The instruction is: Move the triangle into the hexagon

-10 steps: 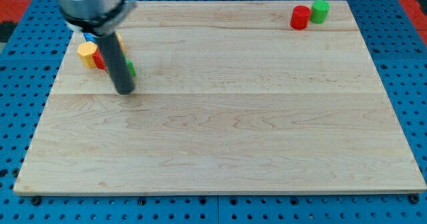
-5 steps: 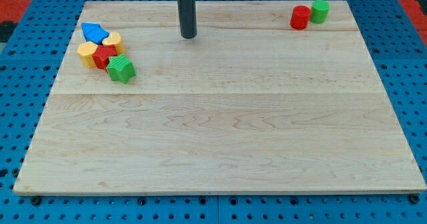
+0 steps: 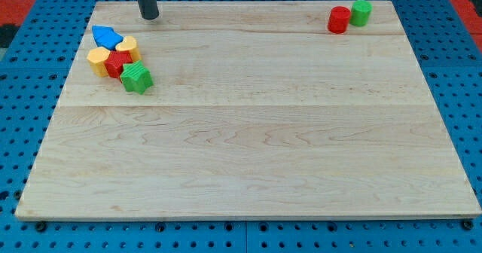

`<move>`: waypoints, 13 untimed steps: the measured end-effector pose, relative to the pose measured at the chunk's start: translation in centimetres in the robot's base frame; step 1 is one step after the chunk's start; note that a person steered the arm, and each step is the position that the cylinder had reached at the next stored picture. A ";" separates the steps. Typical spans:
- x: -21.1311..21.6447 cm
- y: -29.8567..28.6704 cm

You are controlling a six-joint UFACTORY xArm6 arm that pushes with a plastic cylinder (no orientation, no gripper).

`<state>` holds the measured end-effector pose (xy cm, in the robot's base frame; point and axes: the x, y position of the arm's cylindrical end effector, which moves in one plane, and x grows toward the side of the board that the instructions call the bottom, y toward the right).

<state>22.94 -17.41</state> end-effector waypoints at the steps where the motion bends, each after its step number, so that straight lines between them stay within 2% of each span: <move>1: 0.0 -3.8; 2: 0.0 -7.0; 3: 0.0 -7.0; 7: 5.2 -8.3; 13: 7.1 -8.3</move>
<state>30.03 -25.70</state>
